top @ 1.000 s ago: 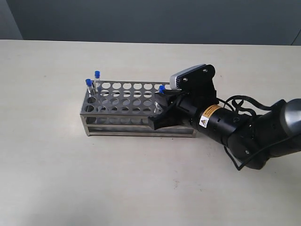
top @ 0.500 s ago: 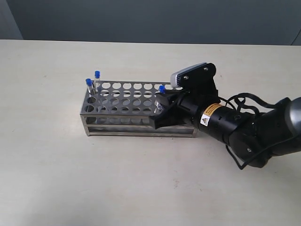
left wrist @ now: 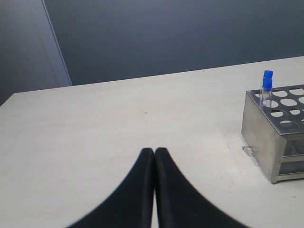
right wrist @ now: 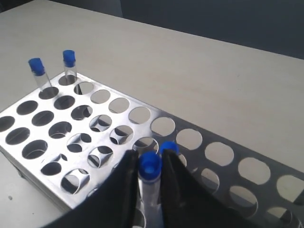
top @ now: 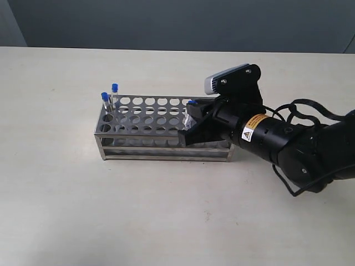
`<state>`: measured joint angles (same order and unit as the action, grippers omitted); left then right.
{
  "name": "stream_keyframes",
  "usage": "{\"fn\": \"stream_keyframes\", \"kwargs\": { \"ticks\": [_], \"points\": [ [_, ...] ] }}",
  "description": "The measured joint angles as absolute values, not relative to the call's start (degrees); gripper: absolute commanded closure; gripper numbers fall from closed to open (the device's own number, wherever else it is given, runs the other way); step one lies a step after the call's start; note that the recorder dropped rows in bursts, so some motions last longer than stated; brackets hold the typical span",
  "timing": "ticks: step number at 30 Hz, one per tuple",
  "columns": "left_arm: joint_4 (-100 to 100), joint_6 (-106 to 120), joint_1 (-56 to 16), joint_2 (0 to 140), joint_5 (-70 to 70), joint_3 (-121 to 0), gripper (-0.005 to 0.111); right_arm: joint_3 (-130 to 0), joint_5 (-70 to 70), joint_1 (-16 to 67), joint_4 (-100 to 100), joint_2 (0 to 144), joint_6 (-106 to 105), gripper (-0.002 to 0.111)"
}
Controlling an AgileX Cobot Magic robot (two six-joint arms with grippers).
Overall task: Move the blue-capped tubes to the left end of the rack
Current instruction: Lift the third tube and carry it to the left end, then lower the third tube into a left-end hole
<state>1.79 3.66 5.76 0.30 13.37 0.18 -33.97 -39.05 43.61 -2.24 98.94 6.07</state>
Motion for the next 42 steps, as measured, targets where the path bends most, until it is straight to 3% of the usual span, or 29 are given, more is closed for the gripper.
{"fn": "stream_keyframes", "kwargs": {
  "ticks": [14,22,33,42],
  "points": [
    [1.79,3.66,5.76,0.3,13.37,0.18,0.106,-34.12,-36.03,43.61,-6.39,88.01,6.07,0.109],
    [1.79,3.66,5.76,0.3,13.37,0.18,0.106,-40.86,-32.44,43.61,-12.97,87.5,6.22,0.109],
    [1.79,3.66,5.76,0.3,13.37,0.18,0.106,-54.0,-29.17,43.61,-34.01,96.83,25.53,0.109],
    [1.79,3.66,5.76,0.3,13.37,0.18,0.106,-61.08,-34.4,43.61,-51.0,104.59,41.08,0.109]
  ]
}}
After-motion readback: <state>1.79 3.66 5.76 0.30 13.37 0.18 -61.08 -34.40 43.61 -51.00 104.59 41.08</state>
